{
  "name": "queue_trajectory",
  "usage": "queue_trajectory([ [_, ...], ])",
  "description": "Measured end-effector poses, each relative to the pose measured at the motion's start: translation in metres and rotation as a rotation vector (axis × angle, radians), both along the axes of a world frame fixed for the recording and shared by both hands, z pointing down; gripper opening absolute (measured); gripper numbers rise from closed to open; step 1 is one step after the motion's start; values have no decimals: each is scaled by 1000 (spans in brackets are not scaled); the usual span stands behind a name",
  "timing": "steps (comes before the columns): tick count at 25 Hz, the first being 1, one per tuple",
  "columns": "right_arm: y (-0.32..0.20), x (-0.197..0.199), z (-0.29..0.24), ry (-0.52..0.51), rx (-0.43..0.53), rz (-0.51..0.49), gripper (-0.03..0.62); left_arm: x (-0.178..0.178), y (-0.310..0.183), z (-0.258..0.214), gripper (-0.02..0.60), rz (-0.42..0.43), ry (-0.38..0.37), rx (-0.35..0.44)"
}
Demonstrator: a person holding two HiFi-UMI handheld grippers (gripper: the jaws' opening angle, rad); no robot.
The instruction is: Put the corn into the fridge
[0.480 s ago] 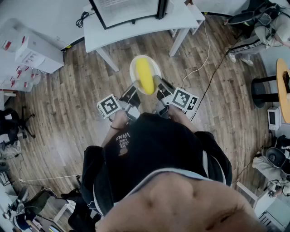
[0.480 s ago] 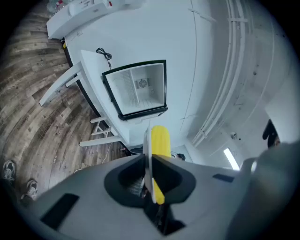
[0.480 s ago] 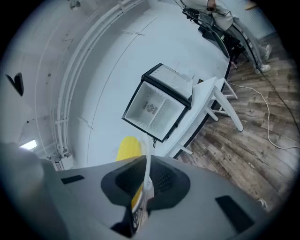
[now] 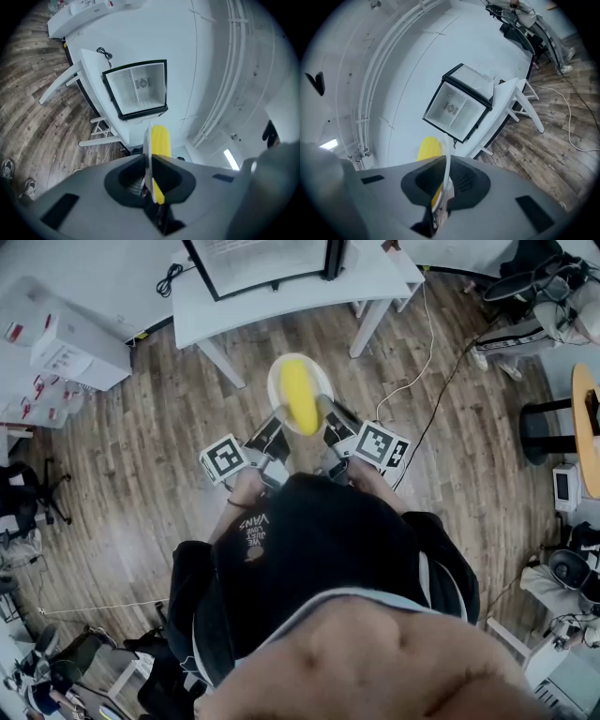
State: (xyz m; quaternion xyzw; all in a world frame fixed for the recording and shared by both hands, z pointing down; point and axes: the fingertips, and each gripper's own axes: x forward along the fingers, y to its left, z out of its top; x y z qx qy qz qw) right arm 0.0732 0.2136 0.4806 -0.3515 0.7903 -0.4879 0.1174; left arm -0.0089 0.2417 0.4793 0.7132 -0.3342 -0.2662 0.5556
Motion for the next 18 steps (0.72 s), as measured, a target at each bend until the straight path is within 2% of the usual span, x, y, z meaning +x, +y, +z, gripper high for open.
queue_trajectory([
  [6, -8, 9, -1, -7, 8, -19, 26, 9, -7, 1, 35, -18, -10, -1],
  [18, -21, 34, 5, 5, 5, -80, 26, 37, -16, 7, 35, -76, 22, -5],
])
